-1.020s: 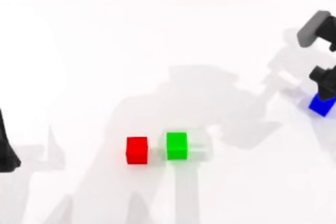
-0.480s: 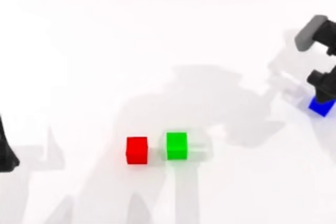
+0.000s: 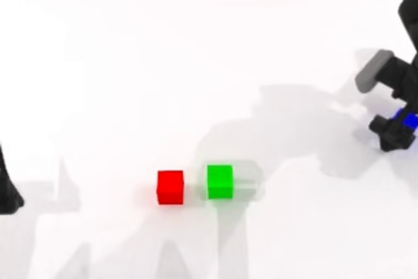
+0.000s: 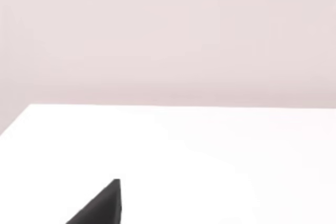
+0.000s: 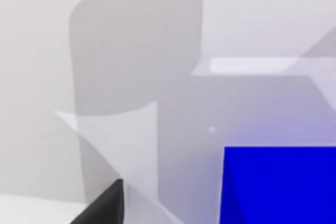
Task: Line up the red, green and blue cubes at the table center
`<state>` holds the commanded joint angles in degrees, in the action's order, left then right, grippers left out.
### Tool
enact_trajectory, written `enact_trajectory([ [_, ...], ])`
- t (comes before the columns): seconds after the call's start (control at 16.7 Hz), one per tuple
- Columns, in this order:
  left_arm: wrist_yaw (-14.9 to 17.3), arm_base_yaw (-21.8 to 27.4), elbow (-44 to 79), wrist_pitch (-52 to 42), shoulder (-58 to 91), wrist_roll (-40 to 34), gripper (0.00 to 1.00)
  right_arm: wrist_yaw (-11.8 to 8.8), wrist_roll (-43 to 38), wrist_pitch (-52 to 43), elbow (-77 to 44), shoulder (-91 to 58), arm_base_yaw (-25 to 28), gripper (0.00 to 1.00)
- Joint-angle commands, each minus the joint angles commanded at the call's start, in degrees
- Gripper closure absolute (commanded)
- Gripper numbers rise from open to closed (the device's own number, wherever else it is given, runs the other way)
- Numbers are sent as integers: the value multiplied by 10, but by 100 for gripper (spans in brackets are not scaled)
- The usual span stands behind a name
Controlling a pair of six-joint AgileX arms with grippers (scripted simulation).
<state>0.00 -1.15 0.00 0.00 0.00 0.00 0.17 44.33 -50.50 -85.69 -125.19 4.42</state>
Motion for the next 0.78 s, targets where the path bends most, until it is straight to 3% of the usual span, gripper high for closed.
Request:
enact_trajectory([
  [0.18,0,0,0,0,0,0,0,0,0,0,0,0,0,0],
  [0.78,0,0,0,0,0,0,0,0,0,0,0,0,0,75],
])
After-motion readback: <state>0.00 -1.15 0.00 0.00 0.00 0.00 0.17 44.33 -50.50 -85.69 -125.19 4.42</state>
